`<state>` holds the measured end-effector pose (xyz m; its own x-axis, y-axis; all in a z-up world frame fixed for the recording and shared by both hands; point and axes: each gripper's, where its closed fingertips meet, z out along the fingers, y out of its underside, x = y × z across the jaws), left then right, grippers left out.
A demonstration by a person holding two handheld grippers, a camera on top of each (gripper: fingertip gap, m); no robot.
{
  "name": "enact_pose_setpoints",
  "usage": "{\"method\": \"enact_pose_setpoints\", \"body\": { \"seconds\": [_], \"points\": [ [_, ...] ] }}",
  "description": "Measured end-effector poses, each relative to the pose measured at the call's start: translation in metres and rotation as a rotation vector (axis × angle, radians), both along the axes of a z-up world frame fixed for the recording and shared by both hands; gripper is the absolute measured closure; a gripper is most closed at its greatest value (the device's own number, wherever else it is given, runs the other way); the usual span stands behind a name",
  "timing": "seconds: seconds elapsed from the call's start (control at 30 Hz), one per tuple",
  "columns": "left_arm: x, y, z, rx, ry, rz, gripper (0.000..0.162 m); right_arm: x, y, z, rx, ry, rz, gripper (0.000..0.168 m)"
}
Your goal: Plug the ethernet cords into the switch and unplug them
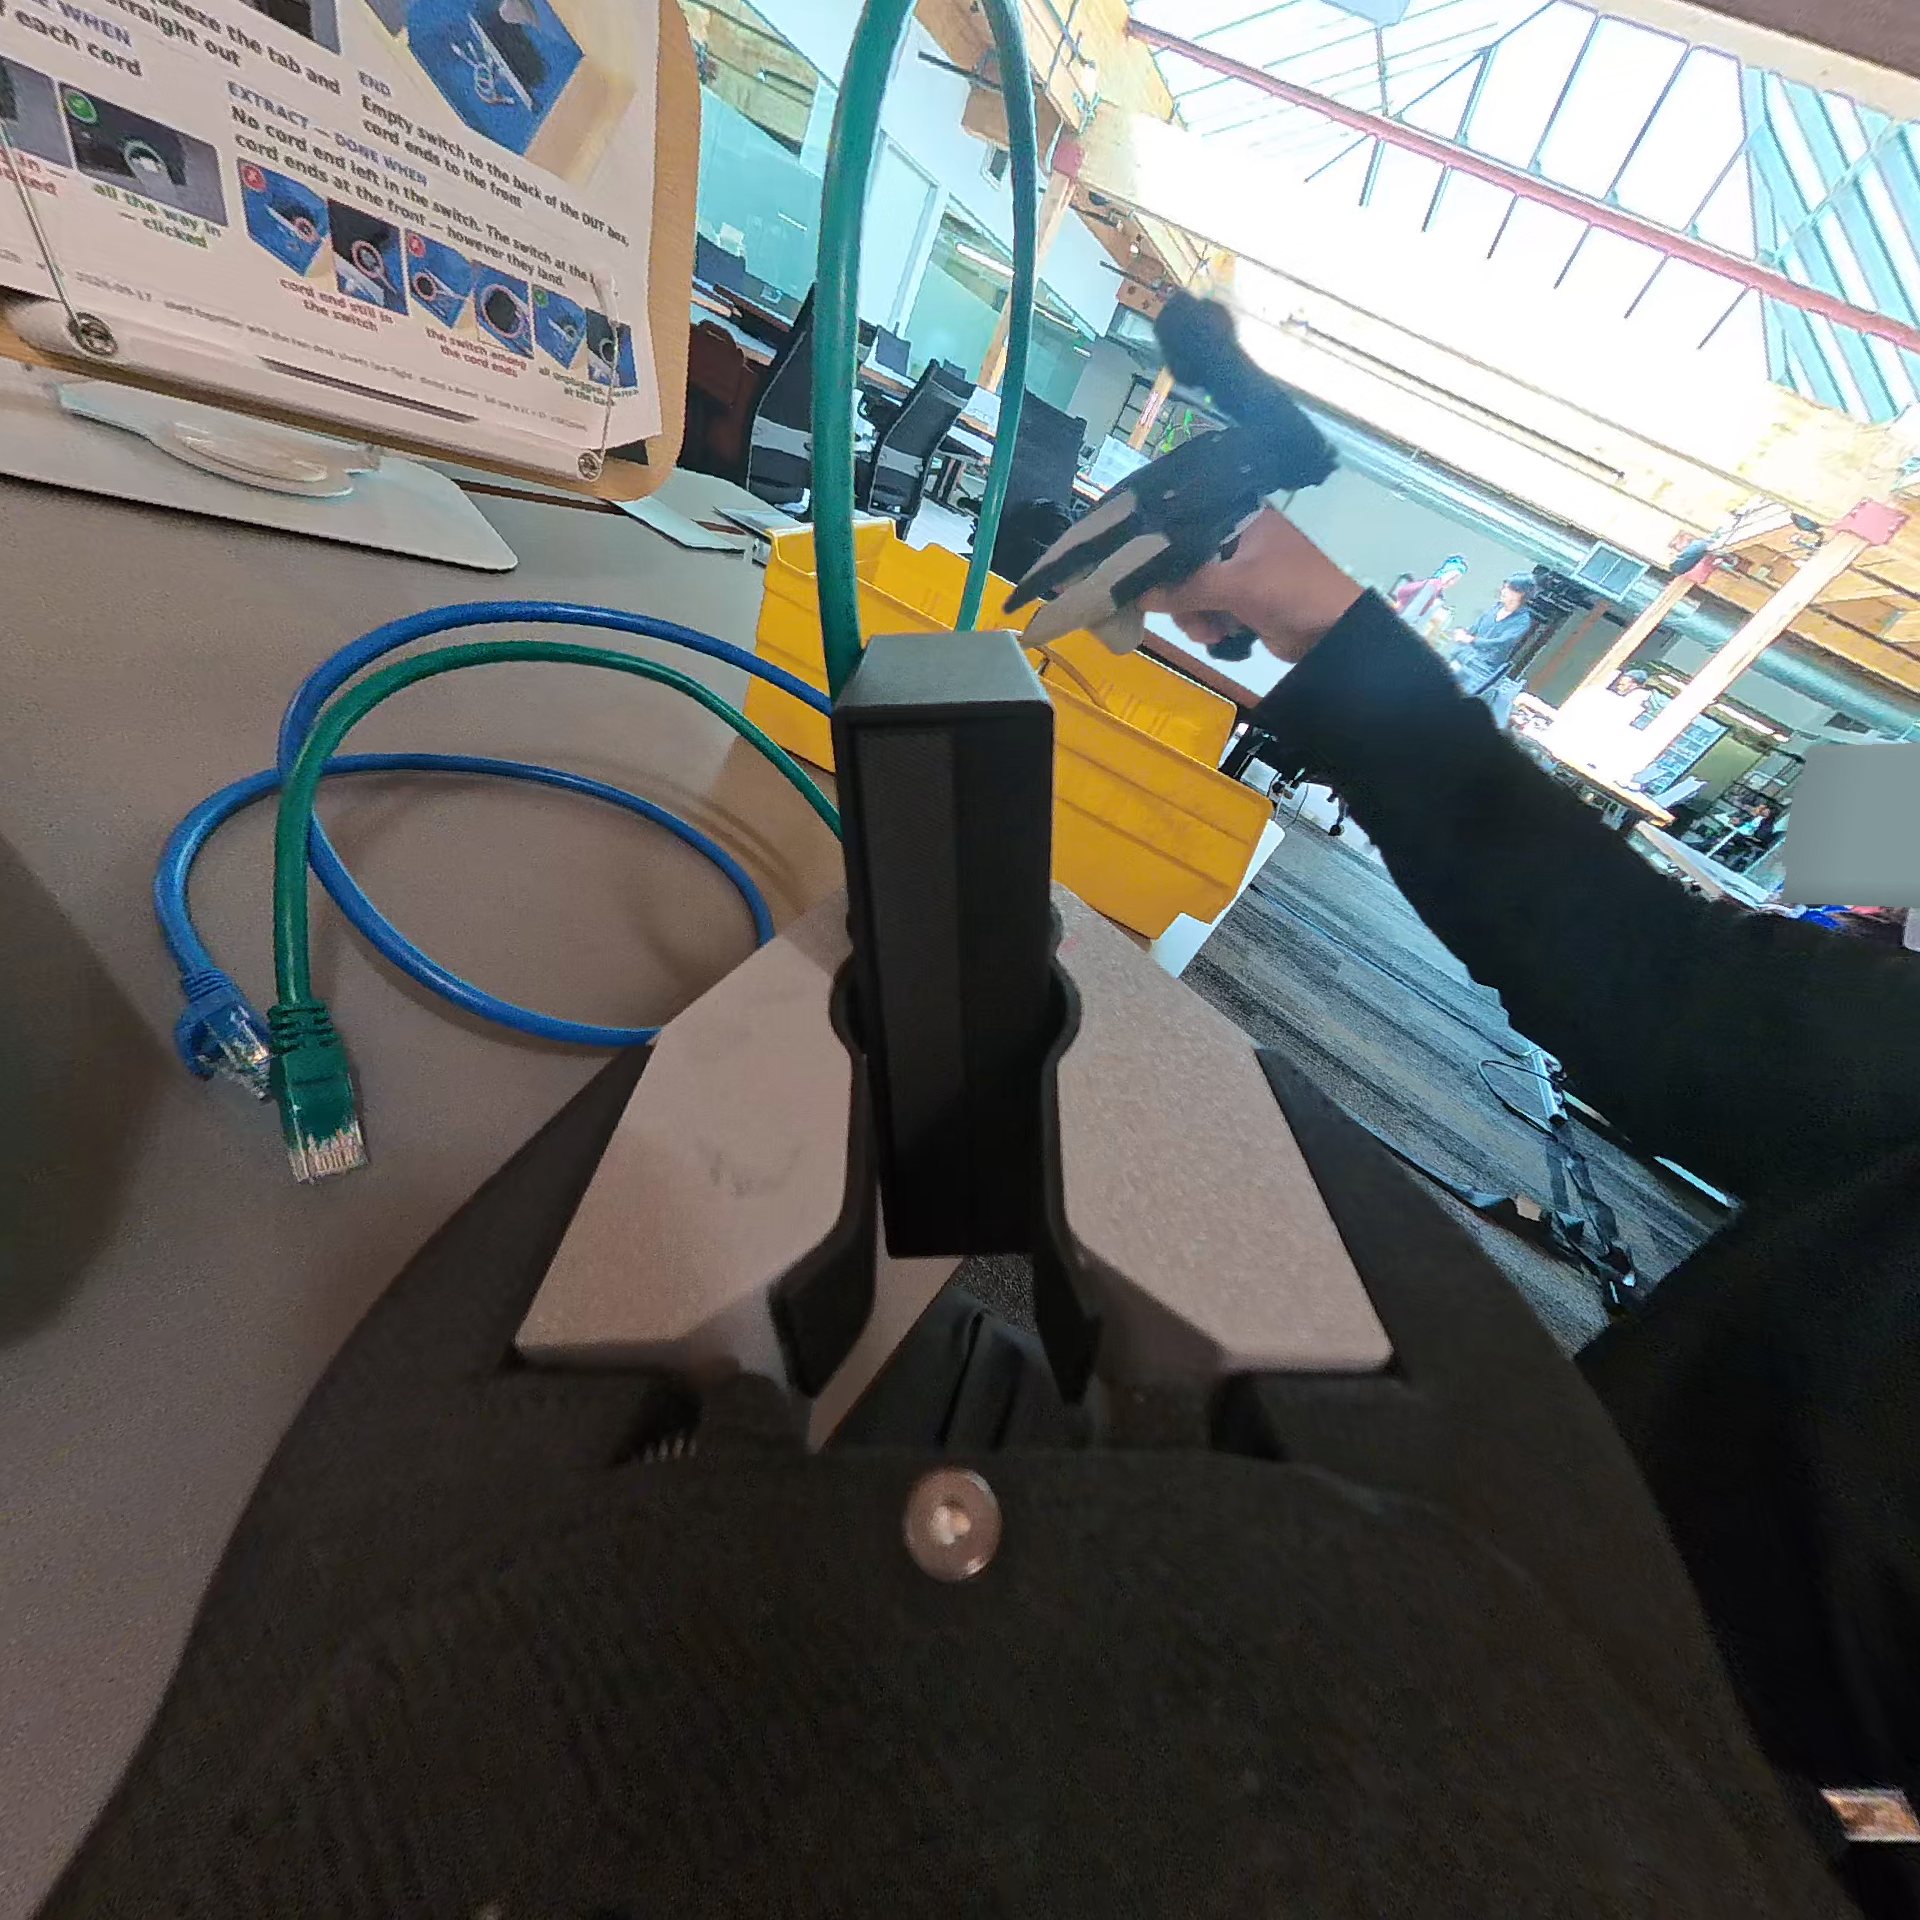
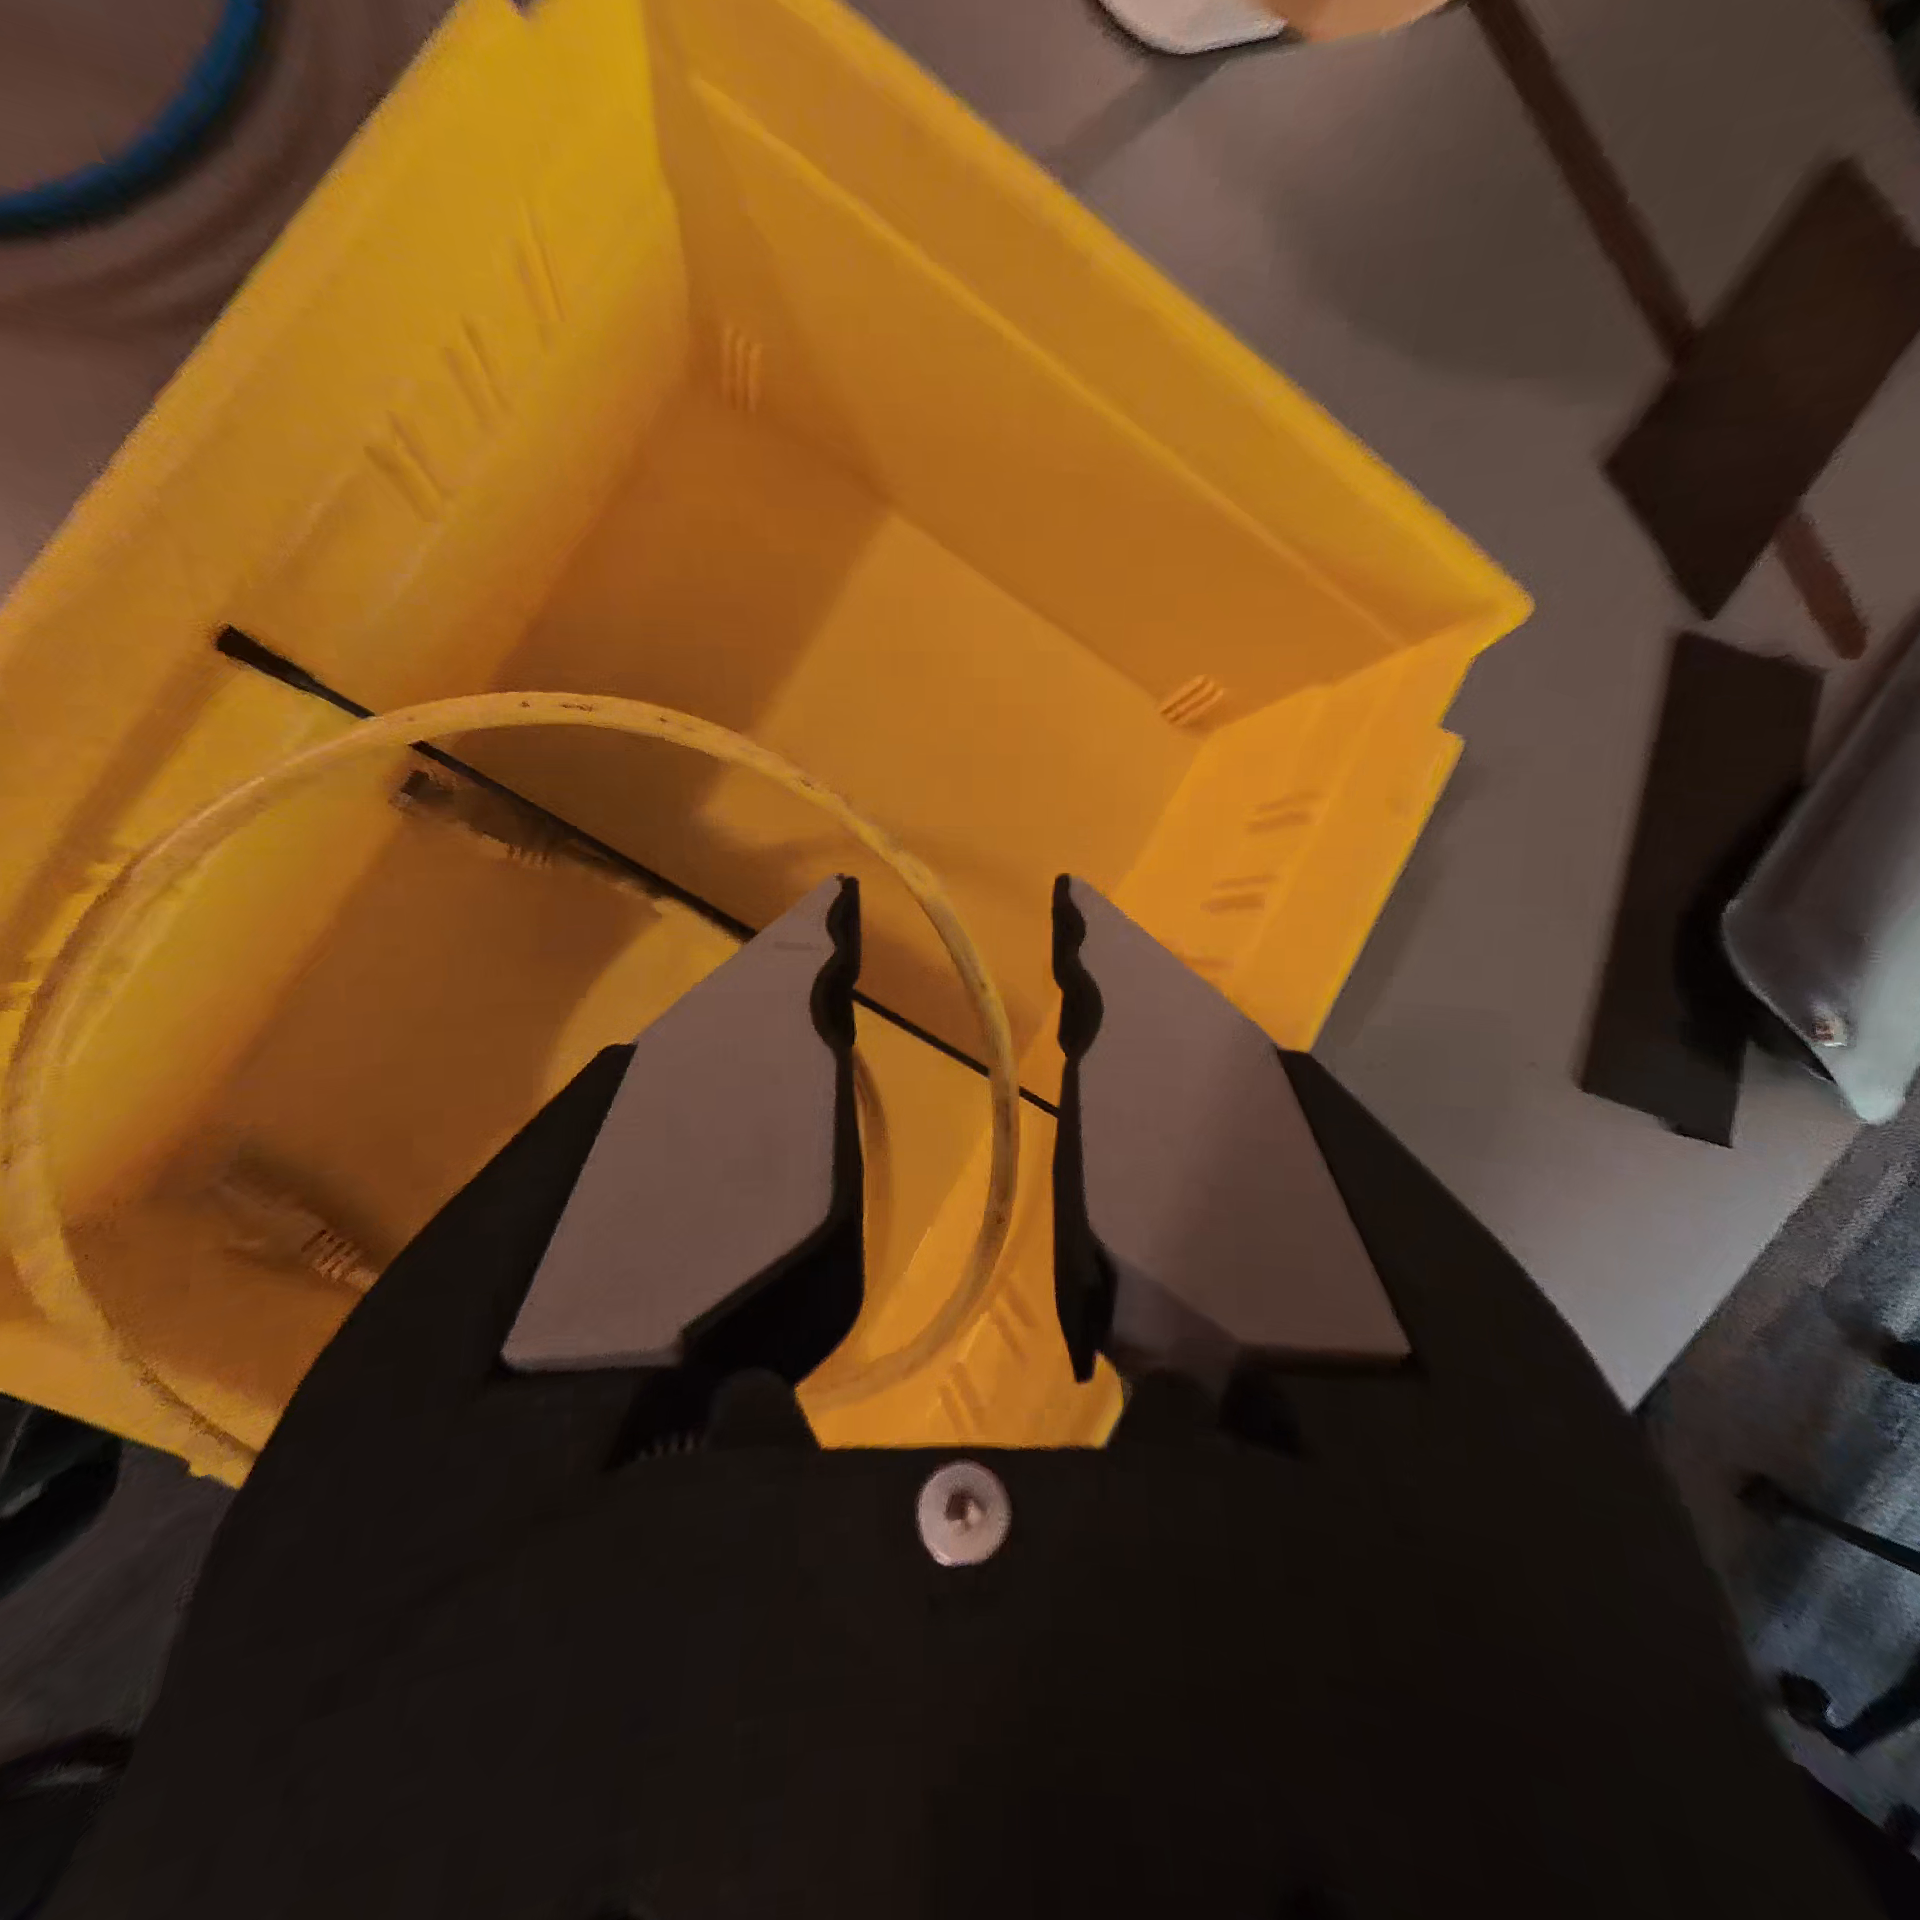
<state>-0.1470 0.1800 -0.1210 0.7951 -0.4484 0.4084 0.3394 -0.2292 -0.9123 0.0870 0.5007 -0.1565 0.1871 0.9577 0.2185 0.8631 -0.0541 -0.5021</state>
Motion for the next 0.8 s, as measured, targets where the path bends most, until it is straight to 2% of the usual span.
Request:
{"method": "enact_pose_setpoints", "body": {
  "seconds": [0.07,0.1,0.13,0.23,0.3,0.4,0.6,0.7,0.8],
  "points": [
    [-0.001,-0.001,0.0,0.001,-0.003,0.001,0.135,-0.001,0.0,-0.013,-0.021,-0.043,0.009,0.135],
    [-0.001,-0.001,0.001,0.001,-0.003,0.0,0.135,0.0,-0.002,-0.016,-0.032,-0.055,0.02,0.141],
    [-0.001,-0.001,0.001,0.001,-0.003,0.0,0.135,0.001,-0.004,-0.018,-0.035,-0.063,0.028,0.156],
    [-0.004,-0.001,0.001,0.003,-0.005,0.005,0.135,0.011,-0.003,-0.007,0.035,-0.088,0.012,0.16],
    [-0.006,-0.001,0.002,0.004,-0.01,0.01,0.135,0.019,-0.017,0.0,0.026,-0.094,0.039,0.161],
    [-0.005,0.0,0.002,0.003,-0.015,0.008,0.135,0.037,-0.036,-0.015,-0.031,-0.206,0.077,0.159],
    [0.004,0.0,0.003,0.006,0.012,-0.004,0.135,0.042,-0.02,-0.054,0.072,-0.356,0.03,0.16],
    [0.002,-0.003,0.004,0.011,0.005,0.004,0.135,0.035,-0.017,-0.049,0.135,-0.306,0.023,0.157],
    [-0.003,-0.003,0.005,0.011,-0.001,0.01,0.135,0.039,-0.019,-0.031,0.175,-0.273,0.032,0.141]
  ]
}}
